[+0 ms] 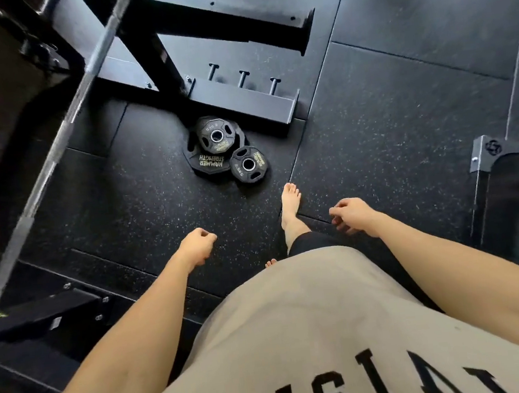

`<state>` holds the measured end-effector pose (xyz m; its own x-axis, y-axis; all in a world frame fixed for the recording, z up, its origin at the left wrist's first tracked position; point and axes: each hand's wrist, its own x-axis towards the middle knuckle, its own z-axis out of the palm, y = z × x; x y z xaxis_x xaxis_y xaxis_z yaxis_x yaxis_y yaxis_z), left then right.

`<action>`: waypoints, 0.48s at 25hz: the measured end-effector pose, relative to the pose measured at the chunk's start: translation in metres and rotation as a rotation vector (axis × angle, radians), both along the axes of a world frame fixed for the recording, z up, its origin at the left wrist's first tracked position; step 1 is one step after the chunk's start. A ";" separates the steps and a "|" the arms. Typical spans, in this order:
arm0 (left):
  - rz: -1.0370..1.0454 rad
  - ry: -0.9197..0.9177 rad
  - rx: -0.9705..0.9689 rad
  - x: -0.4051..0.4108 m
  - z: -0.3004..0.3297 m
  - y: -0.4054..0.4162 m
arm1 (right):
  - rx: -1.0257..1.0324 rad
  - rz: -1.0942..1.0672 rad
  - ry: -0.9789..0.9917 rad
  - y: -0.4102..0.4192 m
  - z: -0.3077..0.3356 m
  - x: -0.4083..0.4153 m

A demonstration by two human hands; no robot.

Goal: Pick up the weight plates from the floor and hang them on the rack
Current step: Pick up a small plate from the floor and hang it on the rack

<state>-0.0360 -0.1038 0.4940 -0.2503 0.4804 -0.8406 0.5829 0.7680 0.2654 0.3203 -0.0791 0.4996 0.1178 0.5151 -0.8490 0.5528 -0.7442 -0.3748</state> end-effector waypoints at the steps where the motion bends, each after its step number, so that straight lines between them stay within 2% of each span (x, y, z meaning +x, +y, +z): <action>1: 0.011 0.006 -0.015 0.001 -0.002 0.021 | -0.011 0.007 0.005 0.024 -0.007 -0.001; 7: 0.038 0.027 -0.106 0.010 -0.008 0.121 | -0.156 0.113 0.032 0.146 -0.034 -0.012; 12: 0.059 0.029 -0.144 0.009 -0.060 0.204 | -0.252 0.079 0.012 0.228 -0.082 -0.037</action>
